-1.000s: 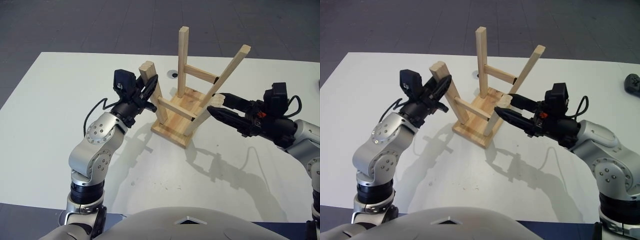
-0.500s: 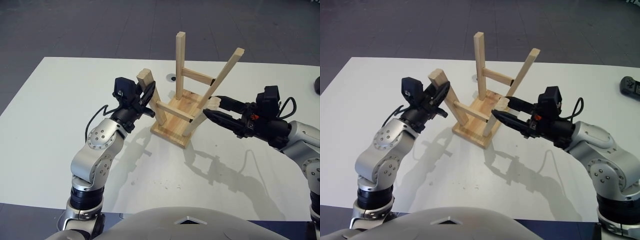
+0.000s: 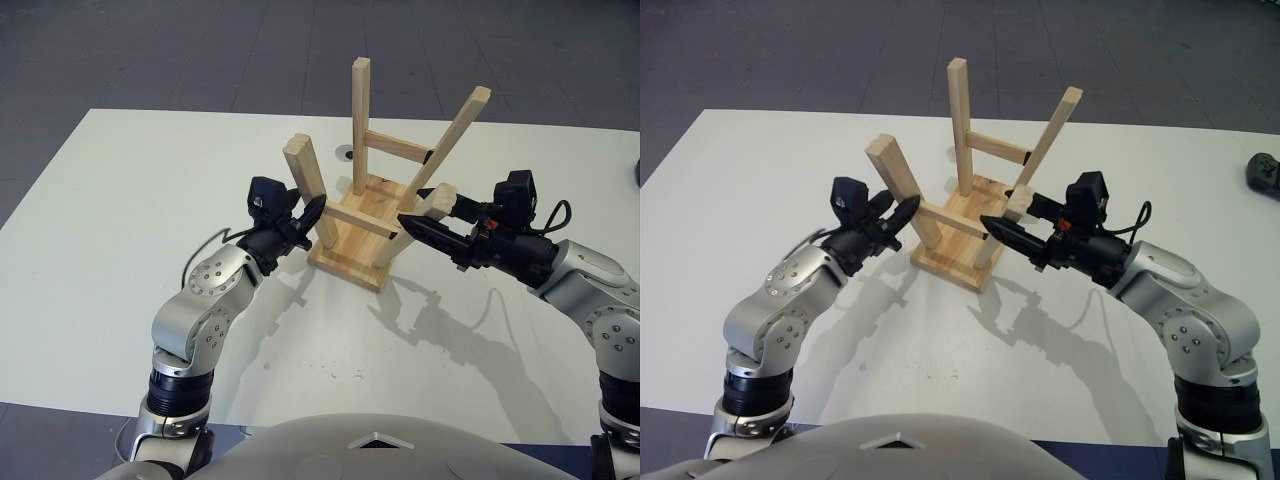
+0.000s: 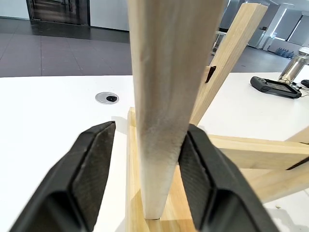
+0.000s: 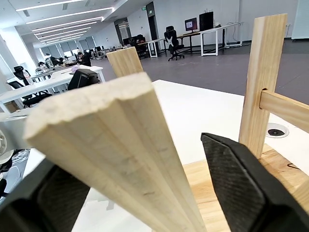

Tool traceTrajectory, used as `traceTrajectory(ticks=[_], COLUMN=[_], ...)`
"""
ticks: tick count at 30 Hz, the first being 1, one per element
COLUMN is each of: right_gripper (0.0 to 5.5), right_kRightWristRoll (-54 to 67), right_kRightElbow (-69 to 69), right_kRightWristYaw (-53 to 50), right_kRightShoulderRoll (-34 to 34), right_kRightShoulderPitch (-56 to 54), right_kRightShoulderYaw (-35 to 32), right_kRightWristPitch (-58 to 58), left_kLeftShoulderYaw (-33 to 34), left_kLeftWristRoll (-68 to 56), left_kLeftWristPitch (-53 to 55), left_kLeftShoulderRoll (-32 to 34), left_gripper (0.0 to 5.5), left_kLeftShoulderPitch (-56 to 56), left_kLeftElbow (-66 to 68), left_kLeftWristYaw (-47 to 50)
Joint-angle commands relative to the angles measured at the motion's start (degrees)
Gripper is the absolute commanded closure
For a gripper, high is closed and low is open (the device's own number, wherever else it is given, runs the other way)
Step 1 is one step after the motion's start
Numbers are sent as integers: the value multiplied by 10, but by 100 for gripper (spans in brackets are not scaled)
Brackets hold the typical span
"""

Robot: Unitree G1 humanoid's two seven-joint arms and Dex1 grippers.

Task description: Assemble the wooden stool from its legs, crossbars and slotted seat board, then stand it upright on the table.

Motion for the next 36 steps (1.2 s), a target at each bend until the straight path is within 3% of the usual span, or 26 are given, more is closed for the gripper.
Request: traceTrajectory(ticks=[1, 6, 9, 12, 16, 21, 25, 27, 32, 36], right_gripper=[88, 12, 10, 10, 10, 10, 10, 10, 10, 10], right_kRightWristRoll=[15, 81, 171, 249, 268, 276, 279, 269, 184, 143], right_kRightElbow=[1, 13, 22, 21, 3, -9, -12, -17, -30, -34], right_kRightWristYaw=[-2, -13, -53, -109, -174, -230, -250, -254, -253, -236], right_kRightShoulderRoll=[6, 17, 30, 35, 39, 46, 49, 57, 59, 56], right_kRightShoulderPitch=[-10, -26, -60, -107, -171, -242, -262, -232, -98, -68], right_kRightShoulderYaw=[-13, -43, -72, -90, -86, -73, -61, -42, 44, 64], right_kRightWristPitch=[12, 30, 38, 30, 9, -12, -15, -6, 36, 37], left_kLeftShoulderYaw=[19, 31, 62, 127, 202, 210, 163, 120, 12, 0], left_kLeftWristRoll=[-6, -31, -93, -158, -155, -191, -154, -120, -39, -36], left_kLeftWristPitch=[7, 9, 20, 29, 3, -3, -23, -34, -59, -64], left_kLeftShoulderRoll=[2, 5, -2, -4, 21, 8, 9, 9, -12, -31], left_gripper=[236, 156, 114, 65, 12, 12, 19, 16, 98, 164], left_kLeftShoulderPitch=[-16, -23, -44, -120, -263, -393, -398, -353, -174, -104], left_kLeftElbow=[13, 6, -20, -23, 34, 87, 123, 125, 178, 151], left_kLeftWristYaw=[-13, -50, -72, -47, 16, 24, -4, -19, -41, -28])
